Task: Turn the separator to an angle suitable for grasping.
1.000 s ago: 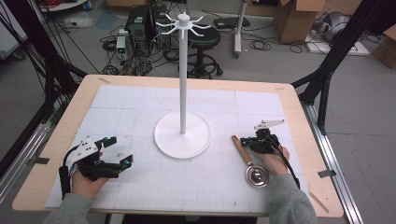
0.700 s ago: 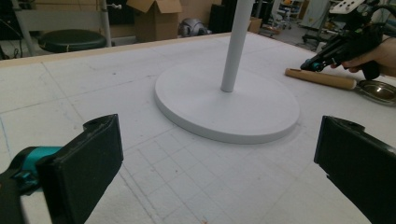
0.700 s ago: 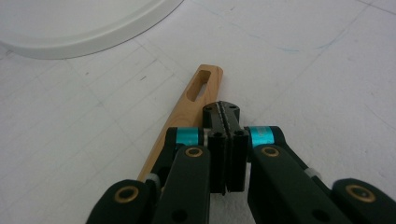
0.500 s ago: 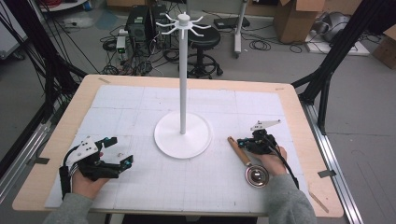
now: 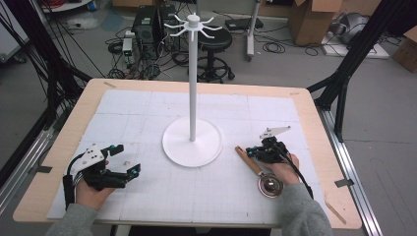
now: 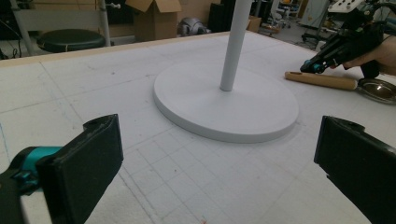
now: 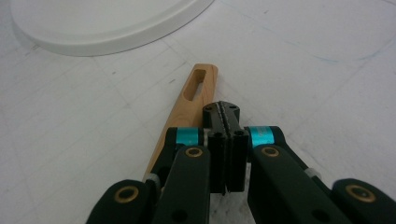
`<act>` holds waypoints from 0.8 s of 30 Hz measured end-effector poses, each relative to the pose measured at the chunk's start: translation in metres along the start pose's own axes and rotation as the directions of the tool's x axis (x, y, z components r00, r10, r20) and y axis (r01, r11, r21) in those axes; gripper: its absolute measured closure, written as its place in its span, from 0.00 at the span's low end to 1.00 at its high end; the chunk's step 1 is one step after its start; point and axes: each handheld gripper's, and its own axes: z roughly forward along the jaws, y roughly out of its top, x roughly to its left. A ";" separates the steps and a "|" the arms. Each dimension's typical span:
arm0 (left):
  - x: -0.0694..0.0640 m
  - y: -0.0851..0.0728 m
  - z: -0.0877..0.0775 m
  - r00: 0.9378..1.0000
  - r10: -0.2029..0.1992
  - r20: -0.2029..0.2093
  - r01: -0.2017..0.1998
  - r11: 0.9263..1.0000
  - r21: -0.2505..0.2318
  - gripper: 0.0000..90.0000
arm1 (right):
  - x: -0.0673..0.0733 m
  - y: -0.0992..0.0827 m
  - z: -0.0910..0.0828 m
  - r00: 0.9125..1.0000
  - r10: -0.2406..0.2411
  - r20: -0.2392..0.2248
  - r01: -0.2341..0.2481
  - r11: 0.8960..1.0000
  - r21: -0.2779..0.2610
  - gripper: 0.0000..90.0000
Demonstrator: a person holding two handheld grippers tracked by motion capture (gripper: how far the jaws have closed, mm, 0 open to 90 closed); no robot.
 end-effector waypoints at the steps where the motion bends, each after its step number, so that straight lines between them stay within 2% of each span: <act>1: 0.000 0.000 0.000 1.000 0.000 0.000 0.000 1.000 0.000 0.02 | 0.000 0.000 0.000 1.000 0.000 0.000 0.000 1.000 0.000 1.00; 11: 0.000 0.000 0.000 1.000 0.000 0.001 0.000 1.000 0.003 0.02 | 0.013 0.010 0.008 0.997 -0.065 -0.043 0.067 0.997 0.045 1.00; 24: 0.000 0.000 0.001 1.000 -0.001 0.001 0.001 1.000 0.006 0.02 | 0.017 0.014 0.009 0.995 -0.086 -0.041 0.088 0.994 0.069 1.00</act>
